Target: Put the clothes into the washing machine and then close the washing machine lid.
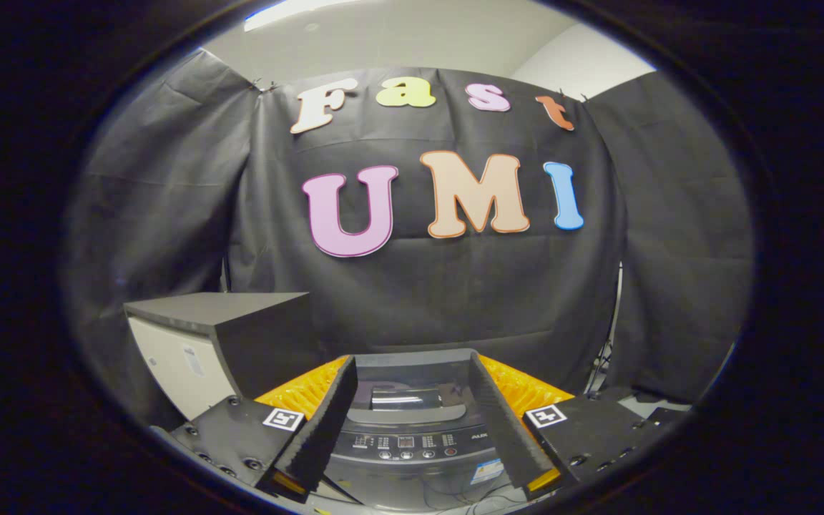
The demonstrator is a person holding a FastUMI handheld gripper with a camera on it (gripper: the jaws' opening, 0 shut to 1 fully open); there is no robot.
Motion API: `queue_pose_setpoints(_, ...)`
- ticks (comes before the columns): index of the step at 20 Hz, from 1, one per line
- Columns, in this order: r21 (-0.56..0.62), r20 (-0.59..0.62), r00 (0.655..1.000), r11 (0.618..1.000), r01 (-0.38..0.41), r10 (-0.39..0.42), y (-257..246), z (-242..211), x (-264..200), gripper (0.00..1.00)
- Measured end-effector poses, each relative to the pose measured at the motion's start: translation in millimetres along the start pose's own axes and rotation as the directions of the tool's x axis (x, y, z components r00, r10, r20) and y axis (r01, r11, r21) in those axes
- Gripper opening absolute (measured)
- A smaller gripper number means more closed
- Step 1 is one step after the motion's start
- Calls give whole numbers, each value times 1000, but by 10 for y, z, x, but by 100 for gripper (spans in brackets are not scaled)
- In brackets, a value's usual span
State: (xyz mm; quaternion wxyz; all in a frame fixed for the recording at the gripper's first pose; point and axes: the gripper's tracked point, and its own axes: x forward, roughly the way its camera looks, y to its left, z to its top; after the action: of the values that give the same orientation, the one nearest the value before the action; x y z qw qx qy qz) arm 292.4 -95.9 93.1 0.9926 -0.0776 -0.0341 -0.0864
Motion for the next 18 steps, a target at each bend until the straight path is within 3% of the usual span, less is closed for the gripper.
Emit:
queue_pose_setpoints(5, 25, 33, 999, 1000, -10, 9, 73, -107, -307, 97)
queue_pose_setpoints(14, -40, -9, 993, 992, -122, 122, 292, -468, -622, 98)
queue_pose_setpoints(18, 0, -34, 993, 993, -115, 115, 134, -612, -702, 98)
